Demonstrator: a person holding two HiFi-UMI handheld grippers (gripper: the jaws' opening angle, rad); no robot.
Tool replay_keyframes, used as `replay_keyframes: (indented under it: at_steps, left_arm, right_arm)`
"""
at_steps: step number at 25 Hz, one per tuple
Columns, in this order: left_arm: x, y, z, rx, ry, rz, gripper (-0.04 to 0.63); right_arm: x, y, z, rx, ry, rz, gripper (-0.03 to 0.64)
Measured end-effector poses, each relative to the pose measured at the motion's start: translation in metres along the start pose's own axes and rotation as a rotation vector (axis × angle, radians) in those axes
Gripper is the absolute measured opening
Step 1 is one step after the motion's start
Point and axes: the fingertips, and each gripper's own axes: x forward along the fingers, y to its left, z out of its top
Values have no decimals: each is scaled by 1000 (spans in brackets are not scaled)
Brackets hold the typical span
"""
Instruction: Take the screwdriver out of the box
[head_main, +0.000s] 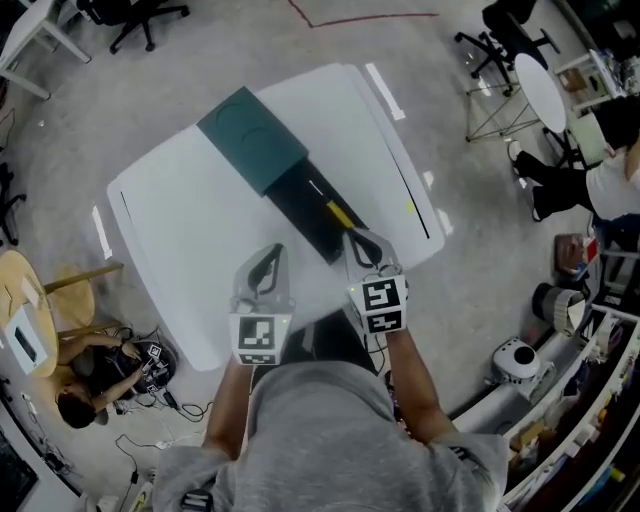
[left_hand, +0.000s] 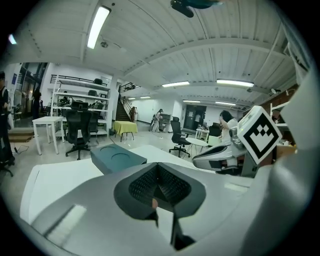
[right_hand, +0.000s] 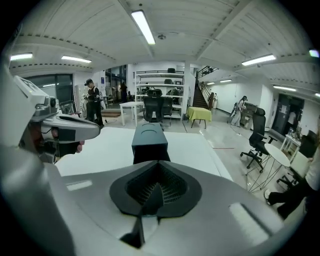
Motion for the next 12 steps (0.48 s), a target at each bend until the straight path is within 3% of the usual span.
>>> replay_keyframes:
  at_steps: [12]
  left_arm:
    - [44, 19, -42, -85, 101, 52, 12]
  right_arm:
    - [65, -15, -42, -58, 202, 62, 5]
